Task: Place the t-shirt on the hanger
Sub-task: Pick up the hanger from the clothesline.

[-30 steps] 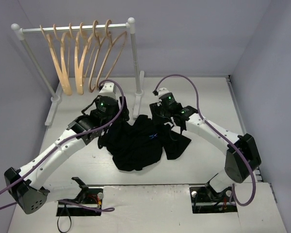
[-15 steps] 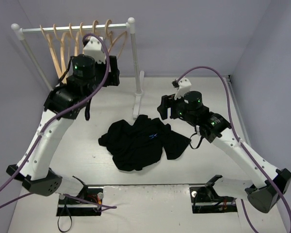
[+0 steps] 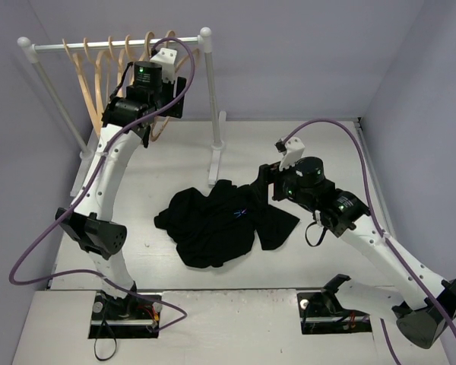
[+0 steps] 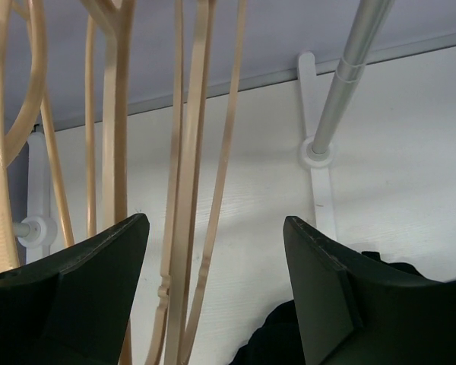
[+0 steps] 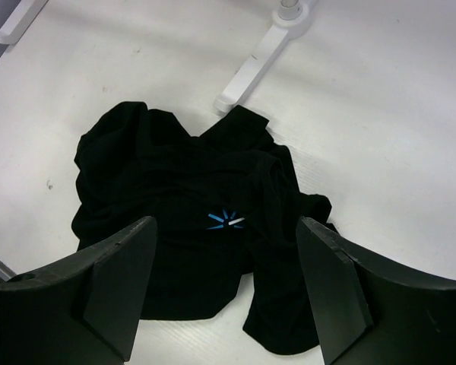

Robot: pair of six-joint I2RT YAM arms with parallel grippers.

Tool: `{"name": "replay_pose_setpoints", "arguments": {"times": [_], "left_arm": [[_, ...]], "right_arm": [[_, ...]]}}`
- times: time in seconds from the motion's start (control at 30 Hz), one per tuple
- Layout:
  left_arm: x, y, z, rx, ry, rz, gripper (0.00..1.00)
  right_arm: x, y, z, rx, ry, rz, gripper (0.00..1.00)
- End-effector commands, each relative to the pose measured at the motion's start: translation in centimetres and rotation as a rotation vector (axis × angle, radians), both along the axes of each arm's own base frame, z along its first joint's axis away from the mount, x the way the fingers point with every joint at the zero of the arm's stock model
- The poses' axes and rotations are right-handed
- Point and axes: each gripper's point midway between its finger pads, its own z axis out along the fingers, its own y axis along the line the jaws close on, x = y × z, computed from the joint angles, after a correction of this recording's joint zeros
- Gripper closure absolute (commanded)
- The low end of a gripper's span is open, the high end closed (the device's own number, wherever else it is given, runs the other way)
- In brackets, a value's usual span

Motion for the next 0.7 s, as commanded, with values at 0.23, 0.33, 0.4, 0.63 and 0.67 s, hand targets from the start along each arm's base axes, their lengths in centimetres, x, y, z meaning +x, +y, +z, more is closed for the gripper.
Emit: {"name": "replay_pose_setpoints", "arguments": {"times": [0.23, 0.33, 0.4, 0.63, 0.67], "left_arm": [[1.0, -0.1, 1.8, -0.008, -0.058, -0.041, 0.42], [1.3, -0.2, 1.6, -0.012, -0.056, -0.041, 0.47], [1.4, -0.3, 1.5, -0.012, -0.054, -0.042, 0.50], [1.9, -0.8, 1.0, -0.040, -0.040, -0.047, 0.65], [1.9, -0.9, 1.1, -0.046, -0.042, -0.049, 0.66]], "right_arm": [[-0.2, 0.3, 1.5, 0.057, -0.045, 0.007, 0.29], [-0.1, 0.3, 1.5, 0.056, -0.044, 0.006, 0.29], [0.0, 0.4, 1.4, 0.054, -0.041, 0.006, 0.29], [0.1, 0.3, 1.1, 0.051, -0.035, -0.002, 0.28], [0.1, 0.3, 1.0, 0.049, -0.032, -0.003, 0.28]]}}
